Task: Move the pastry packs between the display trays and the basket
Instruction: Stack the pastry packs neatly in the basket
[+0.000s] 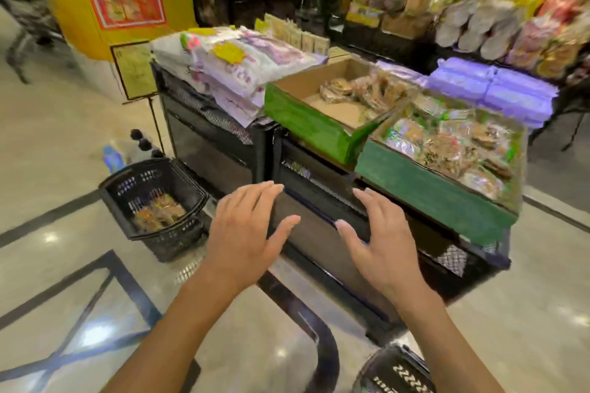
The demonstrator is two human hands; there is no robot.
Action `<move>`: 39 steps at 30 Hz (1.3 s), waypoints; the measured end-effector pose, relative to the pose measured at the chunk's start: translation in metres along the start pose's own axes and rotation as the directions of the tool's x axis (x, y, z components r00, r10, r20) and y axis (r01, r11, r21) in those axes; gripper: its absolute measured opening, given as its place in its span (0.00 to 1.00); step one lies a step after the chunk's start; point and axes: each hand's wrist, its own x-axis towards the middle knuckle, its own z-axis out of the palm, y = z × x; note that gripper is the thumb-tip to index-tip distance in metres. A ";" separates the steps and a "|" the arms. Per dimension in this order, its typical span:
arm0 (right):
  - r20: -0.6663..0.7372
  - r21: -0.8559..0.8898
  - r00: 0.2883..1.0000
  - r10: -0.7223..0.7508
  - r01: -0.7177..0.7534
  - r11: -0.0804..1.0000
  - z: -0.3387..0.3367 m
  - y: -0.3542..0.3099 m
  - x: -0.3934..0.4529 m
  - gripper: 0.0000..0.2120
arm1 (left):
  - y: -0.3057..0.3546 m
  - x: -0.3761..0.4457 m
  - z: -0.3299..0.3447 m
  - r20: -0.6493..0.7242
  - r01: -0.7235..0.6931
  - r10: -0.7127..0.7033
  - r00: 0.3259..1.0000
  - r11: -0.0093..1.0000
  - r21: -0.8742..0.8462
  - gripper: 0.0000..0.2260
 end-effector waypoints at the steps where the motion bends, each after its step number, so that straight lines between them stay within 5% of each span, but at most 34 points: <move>1: 0.005 -0.006 1.000 0.014 -0.014 1.000 0.010 -0.014 0.016 0.32 | -0.022 0.012 -0.003 0.024 0.008 -0.008 1.000 1.000 0.003 0.24; 10: -0.021 -0.065 0.990 0.139 -0.140 0.988 0.062 -0.046 0.146 0.31 | -0.146 0.138 0.032 0.127 -0.013 0.027 0.992 0.994 -0.107 0.24; 23: -0.081 0.038 0.937 0.339 -0.337 0.941 0.123 0.054 0.394 0.22 | -0.240 0.395 0.191 0.324 -0.141 0.148 0.934 0.989 -0.048 0.27; 29: -0.033 -0.044 0.907 0.420 -0.421 0.906 0.143 0.087 0.475 0.23 | -0.253 0.492 0.254 0.403 -0.183 0.220 0.888 0.975 -0.129 0.30; 39: 0.038 -0.113 0.753 0.657 -0.650 0.752 0.193 0.141 0.591 0.23 | -0.281 0.602 0.388 0.460 -0.255 0.417 0.784 0.892 -0.374 0.30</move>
